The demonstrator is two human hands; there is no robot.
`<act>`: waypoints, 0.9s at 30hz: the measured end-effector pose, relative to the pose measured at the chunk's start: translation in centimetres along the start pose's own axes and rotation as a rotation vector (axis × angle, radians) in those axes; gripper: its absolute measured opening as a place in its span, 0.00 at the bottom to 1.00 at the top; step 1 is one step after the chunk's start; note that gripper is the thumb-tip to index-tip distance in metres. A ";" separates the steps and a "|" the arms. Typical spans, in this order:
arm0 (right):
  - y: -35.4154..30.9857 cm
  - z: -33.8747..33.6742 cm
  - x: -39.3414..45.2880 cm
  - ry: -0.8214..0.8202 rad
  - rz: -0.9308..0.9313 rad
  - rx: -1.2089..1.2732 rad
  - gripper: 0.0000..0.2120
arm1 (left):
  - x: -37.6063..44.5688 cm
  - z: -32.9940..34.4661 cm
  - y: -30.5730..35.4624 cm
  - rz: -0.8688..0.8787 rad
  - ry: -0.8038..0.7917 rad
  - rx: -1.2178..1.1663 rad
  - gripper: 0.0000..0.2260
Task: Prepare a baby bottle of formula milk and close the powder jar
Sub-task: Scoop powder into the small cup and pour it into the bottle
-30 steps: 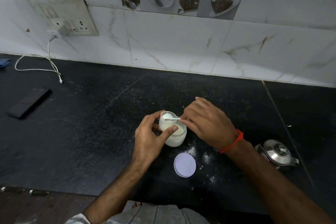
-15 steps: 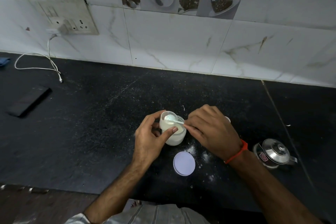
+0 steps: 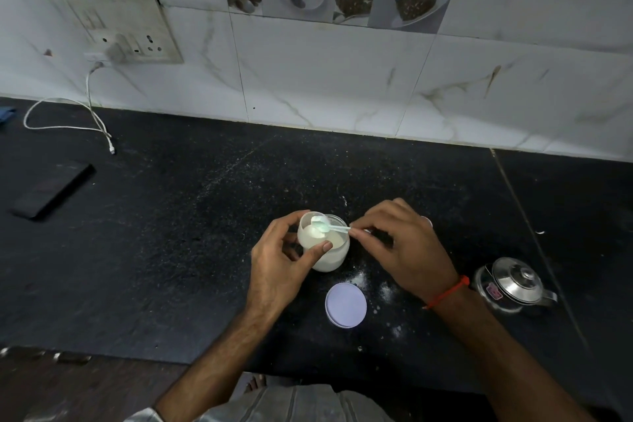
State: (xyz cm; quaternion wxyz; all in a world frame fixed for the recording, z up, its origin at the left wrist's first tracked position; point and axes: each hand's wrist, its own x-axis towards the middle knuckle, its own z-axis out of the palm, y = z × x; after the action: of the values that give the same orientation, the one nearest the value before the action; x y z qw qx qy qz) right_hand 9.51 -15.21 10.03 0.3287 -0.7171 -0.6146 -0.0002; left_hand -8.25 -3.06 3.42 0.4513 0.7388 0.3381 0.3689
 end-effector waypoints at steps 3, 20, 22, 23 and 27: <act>0.5 0.3 0.3 -0.007 0.286 0.284 0.06 | -0.2 -0.2 -0.2 -0.013 0.000 -0.002 0.24; 4.7 5.6 3.0 -0.211 0.562 0.009 0.05 | -1.6 -2.0 -1.6 -0.112 0.067 0.007 0.23; 4.4 6.5 3.7 -0.285 0.515 -0.027 0.05 | -1.6 -1.9 -1.3 -0.100 0.052 0.008 0.23; 4.2 7.0 4.1 -0.317 0.489 -0.057 0.05 | -1.6 -1.8 -1.2 -0.094 0.047 0.009 0.23; 3.7 8.0 5.0 -0.404 0.376 -0.245 0.08 | -1.4 -1.4 -0.9 -0.071 0.023 0.005 0.23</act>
State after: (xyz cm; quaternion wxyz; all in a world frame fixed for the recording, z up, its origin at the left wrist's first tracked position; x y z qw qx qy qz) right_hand 10.78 -7.16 4.03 0.1050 -0.8382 -0.5193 0.1292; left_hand -10.32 -3.31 2.76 0.4583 0.7232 0.3704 0.3601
